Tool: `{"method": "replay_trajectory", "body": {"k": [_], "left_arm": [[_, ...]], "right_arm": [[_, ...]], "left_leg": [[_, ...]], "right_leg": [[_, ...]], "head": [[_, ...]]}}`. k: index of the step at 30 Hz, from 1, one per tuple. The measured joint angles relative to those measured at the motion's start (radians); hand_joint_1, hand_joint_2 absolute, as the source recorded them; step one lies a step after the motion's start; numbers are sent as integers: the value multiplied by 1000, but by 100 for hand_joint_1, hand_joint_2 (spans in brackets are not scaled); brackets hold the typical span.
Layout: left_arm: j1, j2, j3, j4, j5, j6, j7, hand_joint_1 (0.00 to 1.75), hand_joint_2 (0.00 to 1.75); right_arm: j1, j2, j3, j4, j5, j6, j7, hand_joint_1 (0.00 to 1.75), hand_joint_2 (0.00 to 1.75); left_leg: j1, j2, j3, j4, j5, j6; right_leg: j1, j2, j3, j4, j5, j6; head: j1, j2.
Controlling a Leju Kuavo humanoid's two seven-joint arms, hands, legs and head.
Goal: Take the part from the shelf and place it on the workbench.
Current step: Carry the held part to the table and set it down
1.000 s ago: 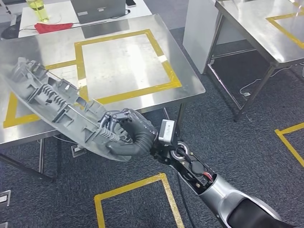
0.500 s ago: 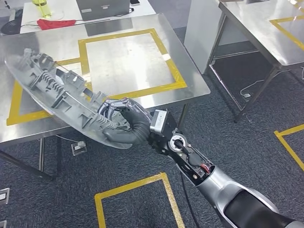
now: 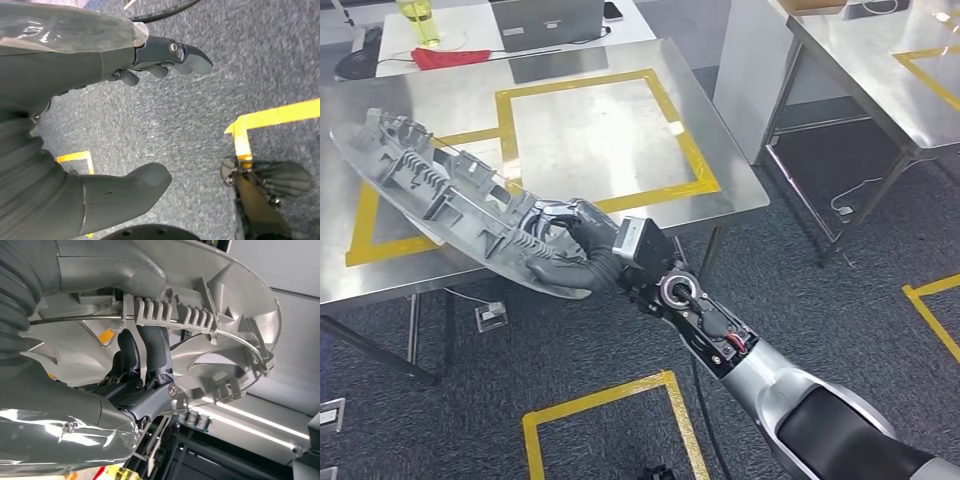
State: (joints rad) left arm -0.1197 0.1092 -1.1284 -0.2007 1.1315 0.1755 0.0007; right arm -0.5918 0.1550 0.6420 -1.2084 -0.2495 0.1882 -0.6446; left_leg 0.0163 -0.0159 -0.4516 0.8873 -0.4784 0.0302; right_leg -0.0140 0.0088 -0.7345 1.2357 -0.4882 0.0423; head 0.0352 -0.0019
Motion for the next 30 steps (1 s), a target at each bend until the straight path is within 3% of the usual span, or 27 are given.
{"method": "replay_trajectory", "body": {"k": [1, 2, 4, 5, 6, 9, 10, 12, 13, 14, 16, 17, 18, 21, 22, 24, 26, 28, 30], "left_arm": [[1, 0, 0, 0, 0, 0, -1, 0, 175], [2, 0, 0, 0, 0, 0, -1, 0, 175], [3, 0, 0, 0, 0, -1, -1, 0, 175], [2, 0, 0, 0, 0, -1, -2, 0, 175], [1, 0, 0, 0, 0, -1, -2, 0, 175], [-5, -1, 0, 0, 0, 0, -5, 0, 175], [-6, -1, 0, 0, -1, 1, -5, 0, 175], [-8, -1, 0, 0, -4, 1, -5, 0, 175], [-8, -1, 0, 0, -6, 1, -5, 0, 175], [-6, 0, -1, 0, -8, 1, -5, 0, 175], [1, 1, -1, 0, -10, 1, -3, 0, 175], [4, 2, -1, 0, -12, 0, -2, 0, 175], [7, 2, -1, 0, -12, 0, -2, 0, 175], [15, 10, -2, 1, -14, -1, -1, 0, 175], [17, 12, -2, 2, -14, -1, -1, 0, 175], [13, 12, -2, 2, -13, 0, 1, 0, 175], [5, 10, -2, 2, -13, 3, 2, 0, 175], [-1, 9, -2, 2, -13, 7, 2, 0, 175], [-3, 10, -2, 2, -14, 10, 2, 0, 175]], "right_arm": [[0, 0, 0, 5, 0, 0, 0, 175, 175], [0, 0, 0, 10, 0, -1, 0, 175, 175], [0, 1, 0, 19, 0, -1, 0, 175, 175], [-2, 1, 0, 24, 0, -1, 0, 175, 175], [-3, 3, 0, 29, 1, -2, 0, 175, 175], [-10, 12, 0, 38, 8, -7, 0, 175, 175], [-12, 14, 0, 40, 10, -11, 1, 175, 175], [-11, 17, 0, 47, 13, -18, 3, 175, 175], [-7, 16, 0, 52, 13, -21, 4, 175, 175], [-2, 16, 0, 57, 13, -24, 5, 175, 175], [5, 16, 0, 64, 13, -27, 7, 175, 175], [6, 16, 0, 66, 13, -29, 9, 175, 175], [6, 16, 0, 67, 13, -30, 10, 175, 175], [8, 16, 0, 70, 13, -31, 14, 175, 175], [9, 16, 0, 71, 12, -31, 14, 175, 175], [1, 18, 1, 71, 12, -31, 15, 175, 175], [-11, 19, 0, 70, 11, -30, 15, 175, 175], [-15, 19, 0, 71, 11, -29, 14, 175, 175], [-15, 19, 0, 74, 11, -30, 12, 175, 175]], "left_leg": [[2, -2, 13, 0, -9, -4], [4, -4, 29, 0, -20, -9], [9, -6, 63, 1, -45, -21], [11, -6, 72, 1, -56, -29], [11, -6, 77, -1, -65, -37], [11, -2, 79, 11, -65, -57], [11, 1, 62, 50, -51, -60], [12, 5, -25, 191, -38, -66], [10, 7, -81, 266, -56, -67], [9, 7, -129, 317, -92, -68], [6, 7, -191, 334, -161, -66], [4, 8, -206, 299, -161, -60], [1, 8, -212, 242, -125, -52], [-20, 6, -221, 43, 126, -18], [-26, 3, -222, 13, 178, -13], [-26, -3, -215, 10, 186, -13], [-22, -3, -202, 16, 166, -9], [-21, -4, -186, 18, 148, -1], [-22, -4, -169, 20, 130, 4]], "right_leg": [[-2, -1, -9, 3, 12, 1], [-5, -2, 0, -34, 42, 2], [-7, -4, 46, -172, 121, 2], [-5, -6, 64, -229, 139, 0], [-2, -7, 76, -259, 147, -6], [3, -5, 98, -270, 122, -34], [1, -5, 110, -277, 114, -41], [-2, -4, 145, -299, 102, -50], [-2, -5, 164, -311, 95, -53], [-1, -4, 185, -324, 87, -55], [2, 1, 228, -342, 69, -56], [4, 5, 249, -347, 57, -57], [6, 7, 268, -350, 45, -56], [14, 13, 299, -348, 3, -50], [16, 15, 303, -347, -11, -47], [22, 19, 318, -347, -38, -42], [20, 12, 315, -310, -70, -33], [17, 3, 253, -185, -122, -22], [15, 1, 155, -39, -161, -16]], "head": [[1, 0], [3, 0], [4, 0], [4, 0], [5, 0], [4, 0], [0, 0], [-10, 0], [-15, 0], [-17, 0], [-21, 0], [-23, 0], [-25, 0], [-30, 0], [-28, 0], [-24, 0], [-18, 0], [-12, 0], [-4, 0]]}}
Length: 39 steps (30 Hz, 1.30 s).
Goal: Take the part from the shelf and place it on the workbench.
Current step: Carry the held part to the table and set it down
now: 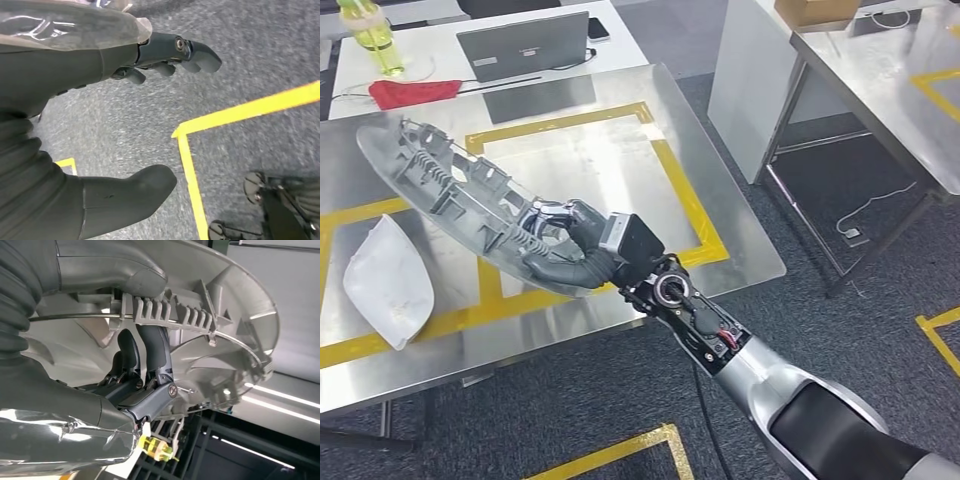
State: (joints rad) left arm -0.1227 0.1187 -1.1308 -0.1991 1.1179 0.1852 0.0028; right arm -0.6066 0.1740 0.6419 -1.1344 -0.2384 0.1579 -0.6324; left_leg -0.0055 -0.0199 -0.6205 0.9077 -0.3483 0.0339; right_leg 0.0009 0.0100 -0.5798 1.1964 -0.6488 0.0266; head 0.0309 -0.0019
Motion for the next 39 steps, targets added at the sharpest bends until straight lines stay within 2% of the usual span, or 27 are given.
{"method": "replay_trajectory", "body": {"k": [1, 2, 4, 5, 6, 7, 10, 13, 18, 21, 27, 34, 39], "left_arm": [[1, 0, 0, 0, 0, 0, 0, 0, 175], [2, 0, 0, 0, 0, 0, 0, 0, 175], [6, -1, -1, 0, 0, 0, 1, 0, 175], [6, -2, -1, 0, 0, 0, 1, 0, 175], [6, -3, -1, 0, 0, 0, 1, 0, 175], [5, -3, -1, 0, 0, 0, 1, 0, 175], [2, 0, -2, 0, 2, 1, 1, 0, 175], [0, 0, -2, 0, 10, 1, 1, 0, 175], [0, 1, -3, 0, 21, 1, 2, 0, 175], [0, 1, -3, 0, 21, 1, 6, 0, 175], [-1, 1, -3, 0, 19, 0, 8, 0, 175], [-1, 1, -7, 0, -1, -9, 4, 0, 175], [-3, 0, -9, 0, -4, -16, -6, 0, 175]], "right_arm": [[1, 0, 0, 2, 0, -1, 0, 175, 175], [2, -1, 0, 4, 0, -2, 0, 175, 175], [3, -1, -1, 5, 0, -4, 0, 175, 175], [3, -2, -1, 5, -1, -5, 0, 175, 175], [3, -2, -2, 5, -1, -7, 0, 175, 175], [2, -2, -1, 5, -1, -10, 0, 175, 175], [-3, -1, 1, 6, 20, -42, 7, 175, 175], [-16, 0, 7, 13, 117, -155, 46, 175, 175], [-59, 4, 33, 55, 439, -435, 199, 175, 175], [-89, 7, 54, 91, 589, -510, 273, 175, 175], [-119, 19, 88, 149, 641, -522, 297, 175, 175], [-163, 51, 130, 284, 885, -508, 436, 175, 175], [-196, 94, 172, 447, 980, -460, 510, 175, 175]], "left_leg": [[0, 0, 11, 2, -10, 0], [-1, -1, 23, 4, -21, 0], [-1, -3, 47, 7, -41, -2], [-2, -4, 55, 10, -49, -5], [-3, -5, 59, 12, -55, -9], [-4, -6, 60, 16, -59, -10], [-5, -5, 57, 23, -66, -11], [-4, -4, 58, 20, -67, -12], [-4, -5, 59, 15, -66, -14], [-2, -5, 60, 14, -65, -16], [-1, -5, 60, 14, -64, -19], [-2, -6, 59, 16, -64, -19], [-2, -6, 60, 16, -64, -19]], "right_leg": [[-1, 0, -33, 31, 10, 0], [-1, 0, -46, 21, 43, -2], [3, 0, -28, -104, 157, -14], [6, 0, -10, -169, 203, -20], [9, 0, 5, -219, 230, -25], [10, 0, 16, -247, 238, -25], [9, 2, 27, -261, 227, -19], [11, 4, 26, -260, 224, -22], [12, 3, 26, -260, 223, -26], [12, 3, 26, -259, 224, -27], [11, 3, 27, -259, 225, -28], [10, 2, 28, -259, 225, -28], [10, 2, 28, -260, 225, -28]], "head": [[3, 0], [7, 0], [13, 0], [12, 0], [12, 0], [12, 0], [6, 0], [-1, 0], [-7, 0], [-8, 0], [-9, 0], [-9, 0], [-8, 0]]}}
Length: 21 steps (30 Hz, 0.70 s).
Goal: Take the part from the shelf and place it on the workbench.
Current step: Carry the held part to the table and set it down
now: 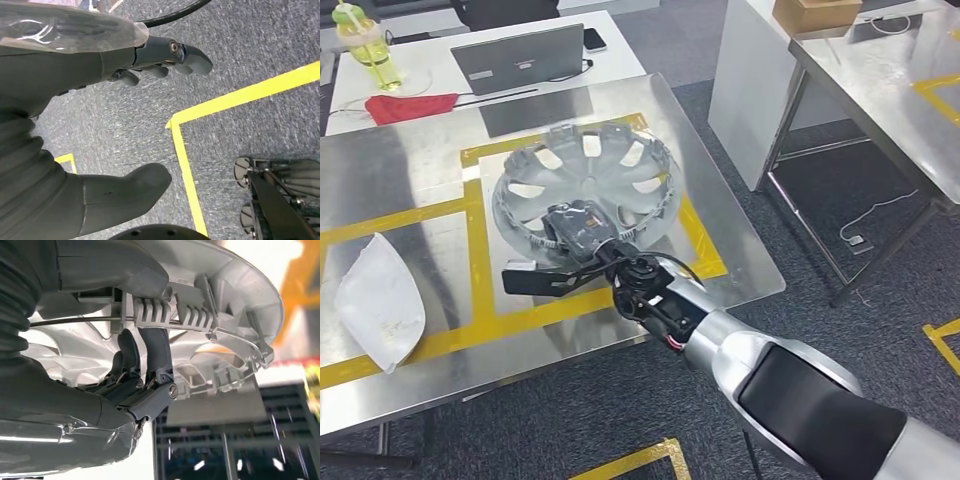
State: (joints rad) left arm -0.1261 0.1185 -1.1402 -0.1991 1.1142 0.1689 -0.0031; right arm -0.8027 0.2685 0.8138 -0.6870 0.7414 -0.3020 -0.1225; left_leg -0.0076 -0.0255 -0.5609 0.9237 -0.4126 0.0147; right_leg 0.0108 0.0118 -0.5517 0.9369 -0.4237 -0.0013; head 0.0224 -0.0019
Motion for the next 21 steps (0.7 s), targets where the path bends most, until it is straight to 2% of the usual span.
{"method": "replay_trajectory", "body": {"k": [6, 21], "left_arm": [[1, -6, -9, 0, -5, -3, 0, 0, 175], [0, -12, -16, 0, -14, -4, 3, 0, 175]], "right_arm": [[19, 25, 27, 149, 4, 48, 70, 175, 175], [15, 28, 32, 274, -15, 62, 82, 175, 175]], "left_leg": [[0, 0, 0, 0, 0, 0], [0, 1, 4, 0, 0, 0]], "right_leg": [[0, 0, 0, 0, 0, 0], [0, 1, 2, 0, 0, 0]], "head": [[0, 0], [-1, 0]]}}
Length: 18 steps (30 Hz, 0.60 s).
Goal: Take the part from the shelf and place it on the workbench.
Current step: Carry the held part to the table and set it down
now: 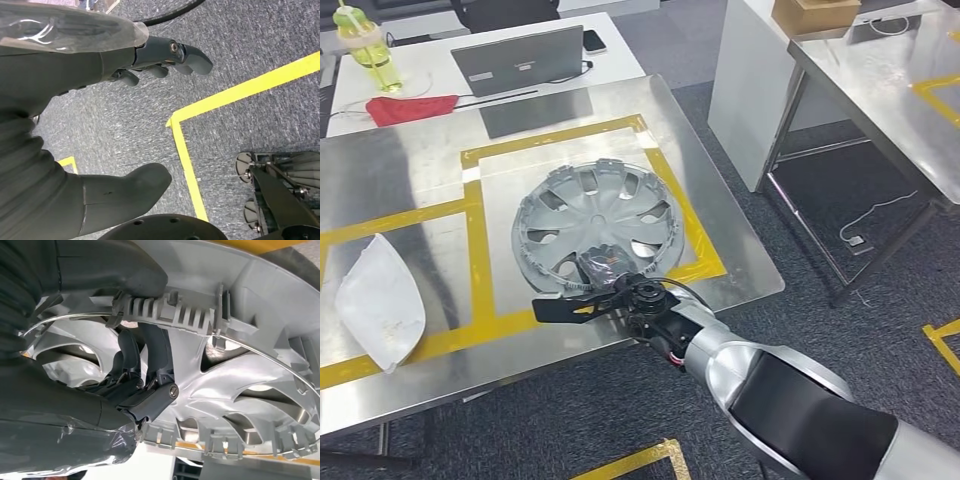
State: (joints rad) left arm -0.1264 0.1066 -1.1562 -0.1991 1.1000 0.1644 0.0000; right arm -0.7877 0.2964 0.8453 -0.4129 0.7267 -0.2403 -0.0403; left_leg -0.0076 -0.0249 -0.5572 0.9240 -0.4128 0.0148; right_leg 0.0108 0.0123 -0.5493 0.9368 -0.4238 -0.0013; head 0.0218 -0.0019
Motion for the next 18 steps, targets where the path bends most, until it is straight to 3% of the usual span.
{"method": "replay_trajectory", "body": {"k": [2, 6, 11, 15, 18], "left_arm": [[-2, -1, 0, 0, -2, 0, 0, 0, 175], [-8, -2, -5, 0, -15, -4, 2, 0, 175], [-15, -2, -19, 0, -22, 3, -2, 0, 175], [-18, -2, -23, 0, -15, 3, -3, 0, 0], [-19, -2, -24, 0, -14, 3, -3, 0, 0]], "right_arm": [[0, 0, 0, 8, -7, -1, -3, 175, 175], [-1, 0, 0, 19, -13, -4, -9, 0, 0], [1, -2, -2, 33, -15, -12, -22, 0, 0], [3, -2, -2, 41, -15, -15, -27, 0, 0], [4, -2, -2, 47, -15, -18, -31, 0, 0]], "left_leg": [[0, 0, 1, 0, 0, 0], [0, 0, 2, 0, 0, 0], [0, 1, 2, 1, 0, 0], [0, 2, 3, 1, 0, 0], [0, 2, 3, 1, 0, 0]], "right_leg": [[0, 0, 1, 0, 0, 0], [0, 0, 2, 0, 0, 0], [0, 2, 2, 0, 0, 0], [0, 2, 2, 0, 1, 0], [0, 2, 2, 0, 1, 0]], "head": [[0, 0], [0, 0], [1, 0], [0, 0], [0, 0]]}}
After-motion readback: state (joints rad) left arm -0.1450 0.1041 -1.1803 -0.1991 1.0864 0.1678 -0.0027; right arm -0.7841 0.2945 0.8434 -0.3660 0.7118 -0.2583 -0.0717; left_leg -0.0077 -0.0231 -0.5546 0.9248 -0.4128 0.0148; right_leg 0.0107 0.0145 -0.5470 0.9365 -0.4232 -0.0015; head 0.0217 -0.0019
